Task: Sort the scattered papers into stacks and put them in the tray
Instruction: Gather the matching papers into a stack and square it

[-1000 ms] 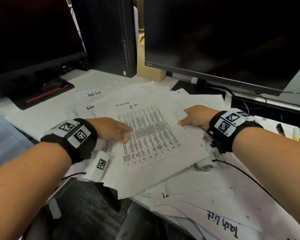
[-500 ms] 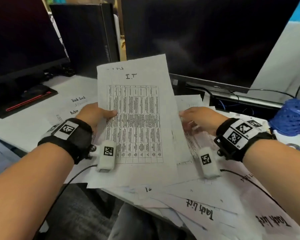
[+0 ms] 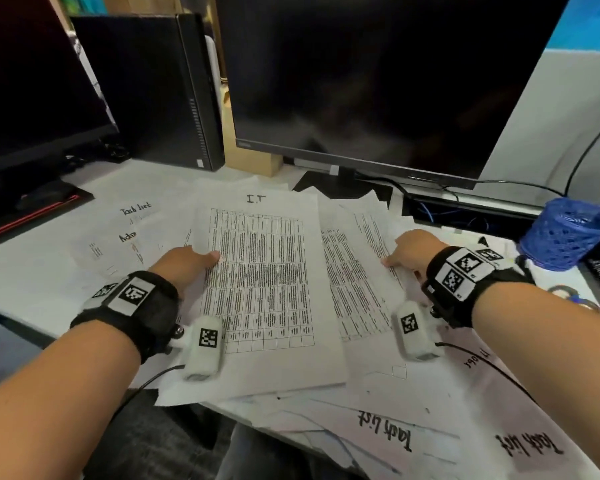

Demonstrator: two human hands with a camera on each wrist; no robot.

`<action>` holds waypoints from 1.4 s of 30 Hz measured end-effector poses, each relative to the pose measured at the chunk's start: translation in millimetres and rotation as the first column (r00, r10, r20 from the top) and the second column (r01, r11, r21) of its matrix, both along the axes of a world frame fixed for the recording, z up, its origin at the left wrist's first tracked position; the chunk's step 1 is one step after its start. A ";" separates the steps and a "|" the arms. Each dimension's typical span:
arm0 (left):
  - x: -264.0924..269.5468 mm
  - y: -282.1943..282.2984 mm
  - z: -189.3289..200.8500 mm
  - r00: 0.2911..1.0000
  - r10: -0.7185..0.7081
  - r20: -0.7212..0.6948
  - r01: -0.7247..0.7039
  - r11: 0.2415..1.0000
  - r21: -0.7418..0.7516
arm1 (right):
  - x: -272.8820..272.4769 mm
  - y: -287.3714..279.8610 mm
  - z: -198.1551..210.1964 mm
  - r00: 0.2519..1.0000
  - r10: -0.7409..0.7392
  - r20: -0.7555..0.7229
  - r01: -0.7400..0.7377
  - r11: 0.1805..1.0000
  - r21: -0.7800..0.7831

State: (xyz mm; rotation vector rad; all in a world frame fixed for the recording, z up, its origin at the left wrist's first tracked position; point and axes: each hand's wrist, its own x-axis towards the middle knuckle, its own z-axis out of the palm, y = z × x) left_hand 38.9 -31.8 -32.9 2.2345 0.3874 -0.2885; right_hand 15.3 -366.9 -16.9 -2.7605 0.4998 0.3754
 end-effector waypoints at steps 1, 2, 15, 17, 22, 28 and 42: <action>-2.4 -1.3 2.3 1.000 -0.008 0.002 0.008 1.000 -0.003 | 1.6 -4.0 -2.2 1.000 -0.009 0.017 0.008 0.998 0.058; -2.8 -1.7 2.0 1.000 -0.003 -0.005 0.003 1.000 -0.020 | 1.1 -9.1 -3.0 0.999 -0.024 0.036 0.019 0.990 0.140; -14.1 -64.4 -8.1 0.987 -0.004 0.161 0.056 0.946 -0.321 | -17.7 -13.7 -5.3 0.922 -0.386 -0.036 0.194 0.377 0.906; -17.9 -67.0 -9.8 0.974 0.058 0.218 0.048 0.889 -0.456 | -21.5 -11.1 -5.0 0.957 -0.290 -0.020 0.137 0.389 0.911; -24.3 -74.6 3.3 0.966 -0.143 0.215 0.203 0.935 -0.292 | -22.7 -12.6 -5.9 0.975 -0.215 0.058 0.081 0.586 0.806; -14.3 -39.9 26.8 0.900 -0.411 -0.143 0.427 0.768 0.477 | -20.2 -35.1 -9.9 0.964 -0.242 0.110 0.175 0.888 0.424; -7.2 43.1 15.4 0.977 0.067 -0.202 0.021 0.915 0.404 | -48.2 -48.8 37.7 0.920 -0.325 0.218 0.039 0.630 0.776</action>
